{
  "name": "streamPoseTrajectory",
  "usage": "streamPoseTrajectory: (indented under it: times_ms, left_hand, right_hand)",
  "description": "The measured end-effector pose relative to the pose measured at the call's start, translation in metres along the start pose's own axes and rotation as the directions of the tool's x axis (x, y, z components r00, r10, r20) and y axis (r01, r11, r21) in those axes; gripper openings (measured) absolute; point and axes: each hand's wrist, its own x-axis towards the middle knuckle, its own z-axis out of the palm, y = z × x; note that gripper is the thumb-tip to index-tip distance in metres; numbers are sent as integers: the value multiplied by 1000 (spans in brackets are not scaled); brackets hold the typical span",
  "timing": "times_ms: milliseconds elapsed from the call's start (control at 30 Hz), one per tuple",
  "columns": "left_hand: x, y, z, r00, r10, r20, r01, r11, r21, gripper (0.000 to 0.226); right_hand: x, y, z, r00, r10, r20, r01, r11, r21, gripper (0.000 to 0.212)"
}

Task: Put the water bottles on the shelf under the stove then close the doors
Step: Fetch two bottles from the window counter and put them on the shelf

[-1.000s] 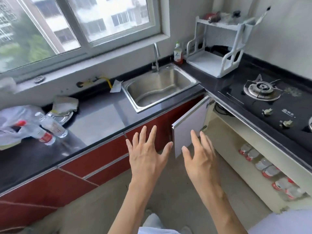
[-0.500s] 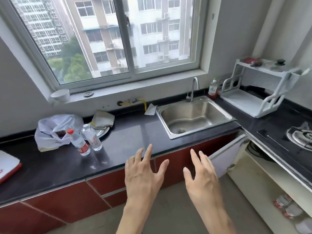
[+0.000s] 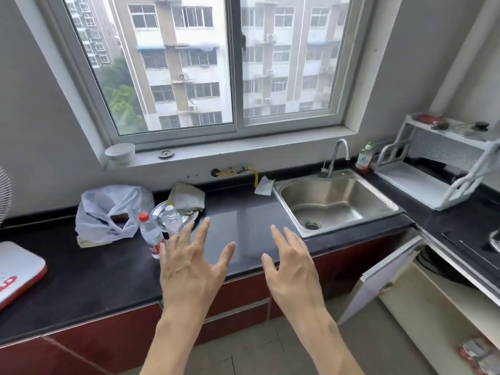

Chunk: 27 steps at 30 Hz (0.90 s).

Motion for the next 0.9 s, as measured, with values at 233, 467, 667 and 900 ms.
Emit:
streamPoseTrajectory:
  times_ms: [233,467,667,900]
  left_hand:
    - [37,-50,-3,999,-36,-25,36,999,12,85]
    - [83,-109,17,980,-185,-75,191,979,74,88]
    - [136,-156,49,941,-327,-86,337,932,134,81]
    - [183,-185,102,891,-452,-41,453,878,155,85]
  right_hand:
    - [34,-35,41,997,-63,49,63,998,-5,66]
    - [109,-66,106,978,-160,133,153,986,58,67]
    - [187,-91,169,929,-266,256,245,963,112,65]
    - [256,-97,247,851,-357,384,326,934,147,62]
